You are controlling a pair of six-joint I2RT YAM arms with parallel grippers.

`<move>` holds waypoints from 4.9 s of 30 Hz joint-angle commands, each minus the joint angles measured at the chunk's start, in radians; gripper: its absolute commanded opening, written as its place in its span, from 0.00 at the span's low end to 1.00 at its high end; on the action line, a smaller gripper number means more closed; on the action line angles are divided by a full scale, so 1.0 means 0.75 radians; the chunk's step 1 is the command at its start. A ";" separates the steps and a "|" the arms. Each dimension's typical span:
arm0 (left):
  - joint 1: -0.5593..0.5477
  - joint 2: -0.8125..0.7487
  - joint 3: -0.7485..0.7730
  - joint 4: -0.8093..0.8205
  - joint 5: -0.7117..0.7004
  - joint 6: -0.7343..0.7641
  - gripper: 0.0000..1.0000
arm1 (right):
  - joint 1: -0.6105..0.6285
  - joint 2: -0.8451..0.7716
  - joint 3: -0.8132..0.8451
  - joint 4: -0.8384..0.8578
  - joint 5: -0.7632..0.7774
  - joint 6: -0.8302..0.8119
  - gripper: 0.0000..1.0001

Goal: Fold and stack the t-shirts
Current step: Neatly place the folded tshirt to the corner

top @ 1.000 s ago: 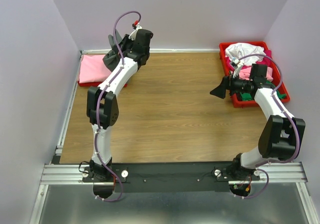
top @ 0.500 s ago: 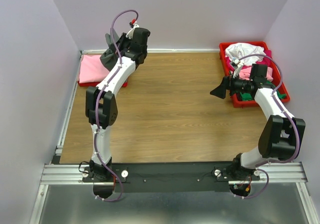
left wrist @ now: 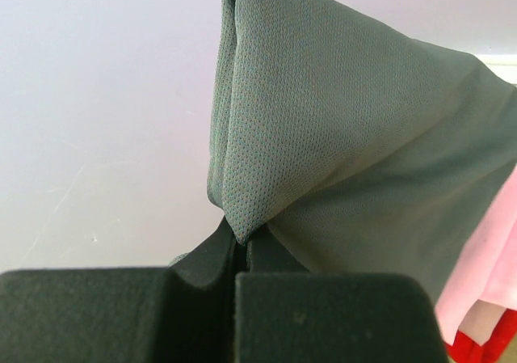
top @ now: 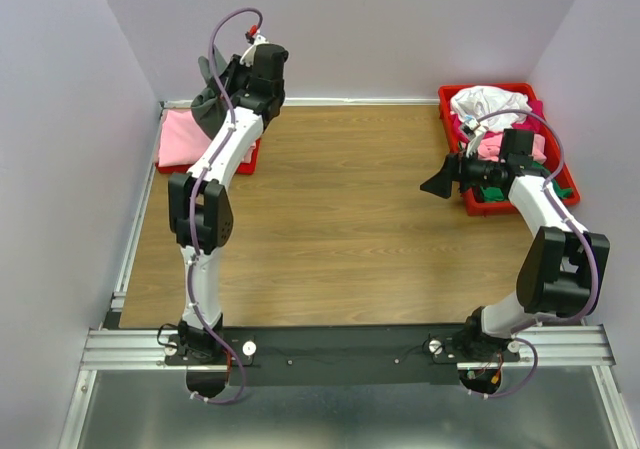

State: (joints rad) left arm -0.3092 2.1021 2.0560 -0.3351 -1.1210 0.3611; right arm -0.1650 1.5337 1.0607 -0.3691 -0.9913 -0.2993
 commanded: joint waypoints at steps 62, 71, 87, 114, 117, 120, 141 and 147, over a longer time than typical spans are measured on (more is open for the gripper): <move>-0.120 0.187 0.231 -0.210 0.144 -0.264 0.00 | -0.052 0.006 0.003 -0.064 -0.071 -0.051 1.00; -0.013 0.200 0.141 -0.191 0.212 -0.316 0.00 | -0.054 0.013 0.001 -0.066 -0.081 -0.053 1.00; 0.093 0.171 0.120 -0.155 0.227 -0.283 0.00 | -0.056 0.029 -0.001 -0.070 -0.081 -0.063 1.00; 0.204 0.171 0.177 -0.136 0.243 -0.250 0.00 | -0.058 0.049 0.001 -0.079 -0.085 -0.073 1.00; 0.218 0.177 0.179 -0.136 0.245 -0.250 0.00 | -0.056 0.054 0.001 -0.081 -0.085 -0.075 1.00; 0.224 0.185 0.184 -0.134 0.251 -0.254 0.00 | -0.056 0.056 0.001 -0.079 -0.083 -0.075 1.00; 0.271 0.245 0.210 -0.132 0.269 -0.267 0.00 | -0.056 0.066 0.003 -0.089 -0.088 -0.082 1.00; 0.287 0.253 0.218 -0.138 0.292 -0.275 0.00 | -0.056 0.070 0.003 -0.091 -0.088 -0.086 1.00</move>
State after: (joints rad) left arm -0.1123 2.2765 2.1815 -0.4580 -0.9203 0.1703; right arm -0.1986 1.5719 1.0607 -0.4133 -1.0340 -0.3424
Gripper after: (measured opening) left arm 0.019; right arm 0.996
